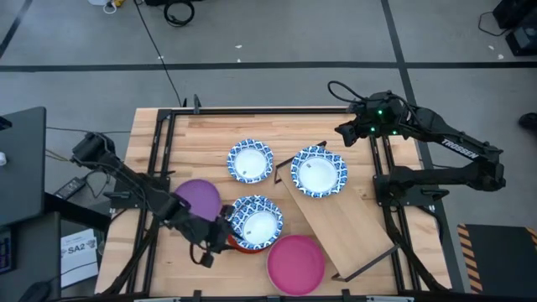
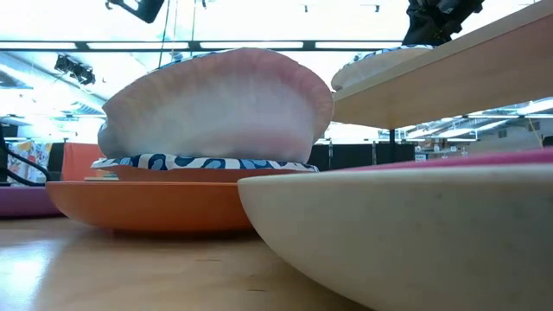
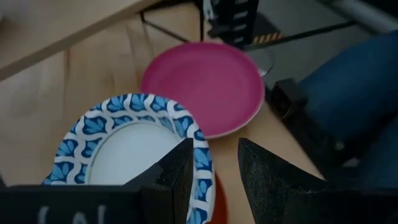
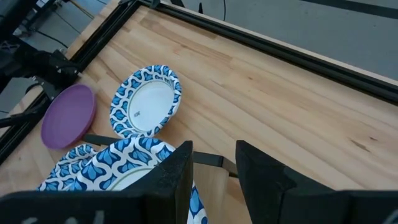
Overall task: Place and stack plates onto a shelf
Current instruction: Stack the white bowl on top of the white bowl on the shelf
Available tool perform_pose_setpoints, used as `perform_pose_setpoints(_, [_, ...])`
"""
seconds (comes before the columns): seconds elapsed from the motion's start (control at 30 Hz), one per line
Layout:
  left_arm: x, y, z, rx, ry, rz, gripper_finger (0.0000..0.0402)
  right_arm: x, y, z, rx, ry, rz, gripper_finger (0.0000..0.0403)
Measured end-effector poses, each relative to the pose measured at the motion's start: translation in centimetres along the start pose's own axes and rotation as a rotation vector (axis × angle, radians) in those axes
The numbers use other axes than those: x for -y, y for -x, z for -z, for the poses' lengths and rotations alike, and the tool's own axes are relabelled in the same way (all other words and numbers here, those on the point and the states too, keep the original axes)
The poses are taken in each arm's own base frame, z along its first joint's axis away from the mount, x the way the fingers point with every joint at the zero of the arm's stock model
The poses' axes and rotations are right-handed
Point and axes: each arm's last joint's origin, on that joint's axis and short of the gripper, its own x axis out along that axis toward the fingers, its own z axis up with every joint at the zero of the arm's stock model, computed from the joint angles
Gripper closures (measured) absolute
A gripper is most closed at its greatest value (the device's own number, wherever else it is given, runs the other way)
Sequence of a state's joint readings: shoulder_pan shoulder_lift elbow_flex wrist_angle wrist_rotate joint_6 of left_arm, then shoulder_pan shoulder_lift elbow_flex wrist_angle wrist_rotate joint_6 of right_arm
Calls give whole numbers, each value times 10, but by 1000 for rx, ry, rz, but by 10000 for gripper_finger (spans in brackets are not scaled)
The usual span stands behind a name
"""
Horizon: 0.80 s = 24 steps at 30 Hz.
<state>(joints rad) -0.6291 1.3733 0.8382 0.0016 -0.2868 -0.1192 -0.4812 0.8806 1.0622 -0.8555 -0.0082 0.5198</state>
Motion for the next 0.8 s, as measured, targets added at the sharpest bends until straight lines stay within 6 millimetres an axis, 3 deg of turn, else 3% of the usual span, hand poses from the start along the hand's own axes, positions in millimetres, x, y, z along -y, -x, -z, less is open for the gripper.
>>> perform_pose_setpoints(0.33, [7, -27, 19, -96, 42, -52, 269, 0, 0, 1, -9, 0, 1, 275])
perform_pose_setpoints(0.8, [11, -42, 34, -174, 60, -41, 269, 1, 0, 2, -19, 35, 6, 275])
